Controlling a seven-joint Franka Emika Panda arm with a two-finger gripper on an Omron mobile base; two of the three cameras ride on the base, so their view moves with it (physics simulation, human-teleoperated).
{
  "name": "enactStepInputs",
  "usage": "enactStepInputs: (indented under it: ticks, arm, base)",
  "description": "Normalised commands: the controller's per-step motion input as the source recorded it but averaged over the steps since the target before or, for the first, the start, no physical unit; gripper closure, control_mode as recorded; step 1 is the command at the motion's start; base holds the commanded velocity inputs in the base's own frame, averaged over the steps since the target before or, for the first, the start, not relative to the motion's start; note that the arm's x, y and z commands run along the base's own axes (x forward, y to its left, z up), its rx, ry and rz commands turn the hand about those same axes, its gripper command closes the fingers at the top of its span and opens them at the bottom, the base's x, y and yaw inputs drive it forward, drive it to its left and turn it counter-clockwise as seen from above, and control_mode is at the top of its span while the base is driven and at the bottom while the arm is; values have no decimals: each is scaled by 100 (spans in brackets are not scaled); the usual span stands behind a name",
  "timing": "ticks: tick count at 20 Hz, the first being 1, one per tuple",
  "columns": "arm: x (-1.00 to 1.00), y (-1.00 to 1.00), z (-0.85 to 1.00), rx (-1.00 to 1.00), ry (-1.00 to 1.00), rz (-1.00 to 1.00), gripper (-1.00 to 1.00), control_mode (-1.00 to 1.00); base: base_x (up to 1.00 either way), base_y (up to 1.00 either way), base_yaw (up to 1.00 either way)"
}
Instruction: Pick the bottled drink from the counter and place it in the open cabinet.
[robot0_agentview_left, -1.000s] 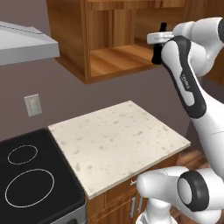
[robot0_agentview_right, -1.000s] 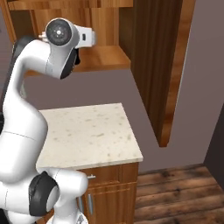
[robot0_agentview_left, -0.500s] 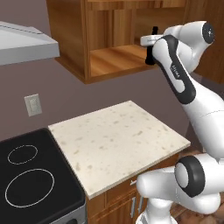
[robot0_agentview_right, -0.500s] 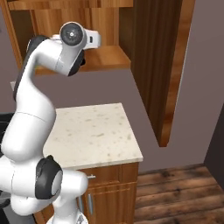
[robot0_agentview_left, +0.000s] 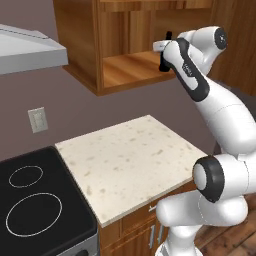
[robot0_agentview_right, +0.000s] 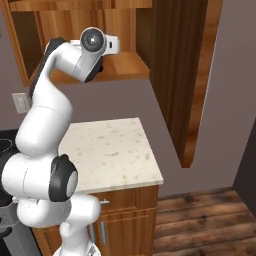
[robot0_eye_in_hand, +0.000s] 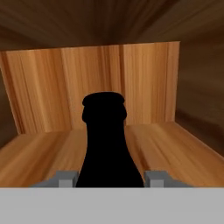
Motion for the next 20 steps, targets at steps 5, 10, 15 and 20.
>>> enactStepInputs:
  ticks: [5,10,15,20]
  arm:
    - [67,6,0,0,1,0,100,-100]
    - [63,9,-2,0,4,0,100,-100]
    - [67,13,-13,0,5,0,100,-100]
    - [57,8,-24,0,2,0,100,-100]
  base:
    - [0,0,0]
    - [0,0,0]
    - [0,0,0]
    - [0,0,0]
